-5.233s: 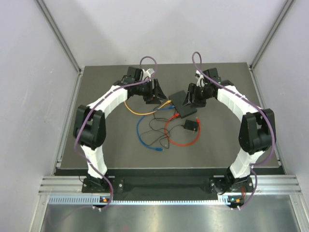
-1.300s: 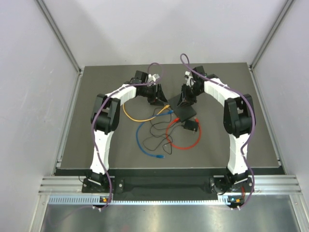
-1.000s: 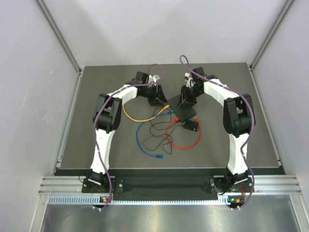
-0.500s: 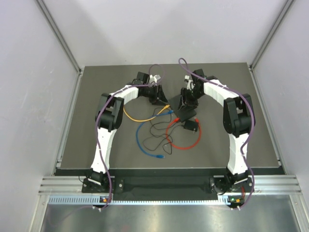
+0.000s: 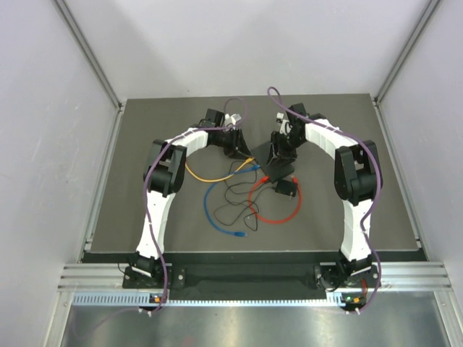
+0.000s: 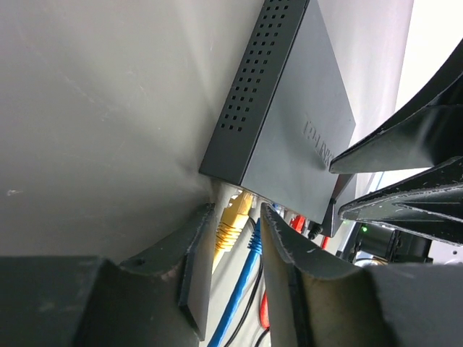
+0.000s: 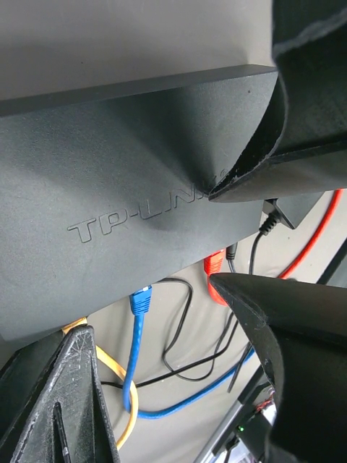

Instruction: Pull the plug from the switch port

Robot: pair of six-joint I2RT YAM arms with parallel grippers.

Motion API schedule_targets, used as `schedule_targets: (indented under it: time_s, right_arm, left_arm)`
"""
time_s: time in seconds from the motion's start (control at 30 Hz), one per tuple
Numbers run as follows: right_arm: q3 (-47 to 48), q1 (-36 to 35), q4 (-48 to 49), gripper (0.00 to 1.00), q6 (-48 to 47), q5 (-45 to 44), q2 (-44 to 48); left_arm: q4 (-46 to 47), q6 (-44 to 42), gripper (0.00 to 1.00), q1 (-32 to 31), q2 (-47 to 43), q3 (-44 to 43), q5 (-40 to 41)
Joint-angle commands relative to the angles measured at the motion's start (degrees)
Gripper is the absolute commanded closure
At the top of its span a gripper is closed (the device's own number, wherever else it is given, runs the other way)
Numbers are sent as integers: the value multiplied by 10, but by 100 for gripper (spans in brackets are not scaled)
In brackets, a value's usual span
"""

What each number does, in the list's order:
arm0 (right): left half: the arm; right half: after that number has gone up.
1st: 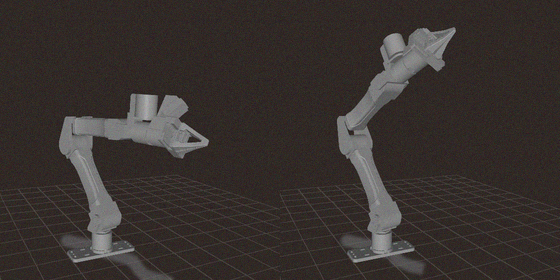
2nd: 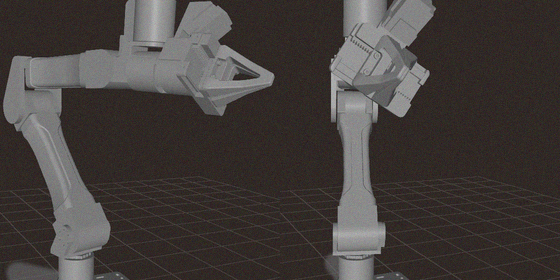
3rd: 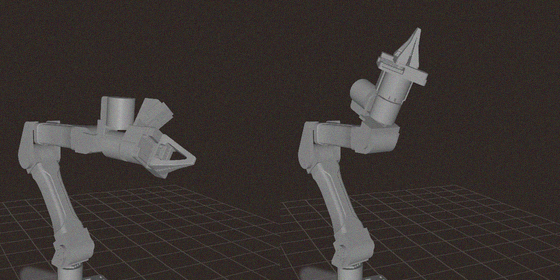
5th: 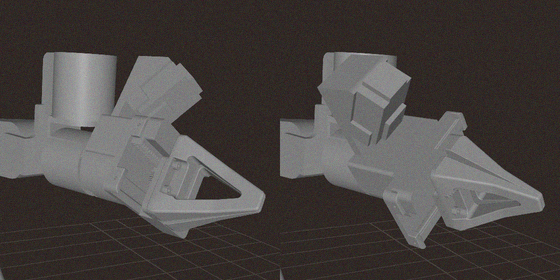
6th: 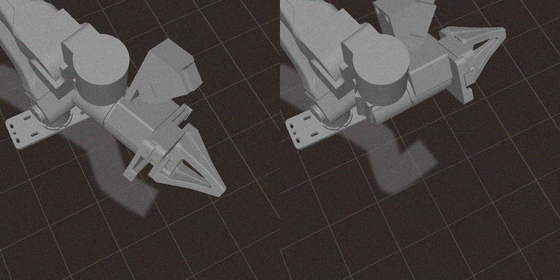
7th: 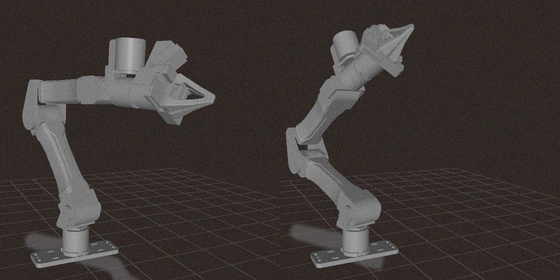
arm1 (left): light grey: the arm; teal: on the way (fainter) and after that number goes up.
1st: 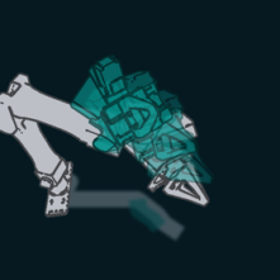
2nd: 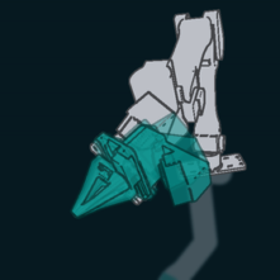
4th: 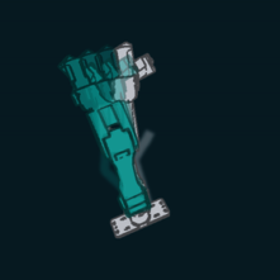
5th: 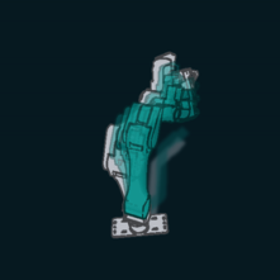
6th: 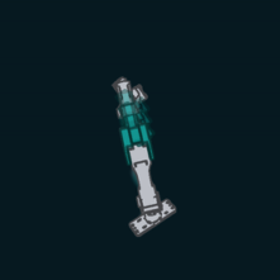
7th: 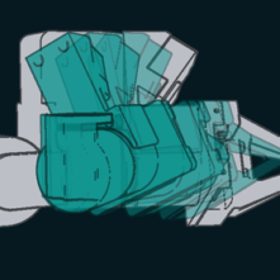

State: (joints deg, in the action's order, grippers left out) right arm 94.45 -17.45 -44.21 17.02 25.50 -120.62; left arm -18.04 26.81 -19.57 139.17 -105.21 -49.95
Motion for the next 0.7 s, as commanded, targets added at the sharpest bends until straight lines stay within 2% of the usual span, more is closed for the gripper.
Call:
schedule_targets:
  time_s: [0.0,0.13,0.3,0.5,0.6,0.63,0.67]
  right_arm:
    - [8,0,1,56,-6,-4,-1]
    - [6,0,2,56,-8,-5,-1]
    - [10,-1,1,56,-8,-5,-4]
    - [19,-2,-2,56,-10,-7,-7]
    - [21,-3,-4,56,-10,-7,-8]
    - [20,-4,-4,56,-11,-8,-8]
    - [20,-3,-4,56,-11,-10,-7]
  left_arm:
    - [-16,-26,64,-1,-7,3,10]
    - [-21,-26,64,-3,-6,1,15]
    - [-27,-28,60,-11,-7,0,28]
    - [-44,-34,61,-21,2,-4,65]
    - [-46,-30,67,-21,3,-7,80]
    - [-47,-29,76,-21,7,-12,80]
    - [-53,-30,79,-21,7,-16,82]
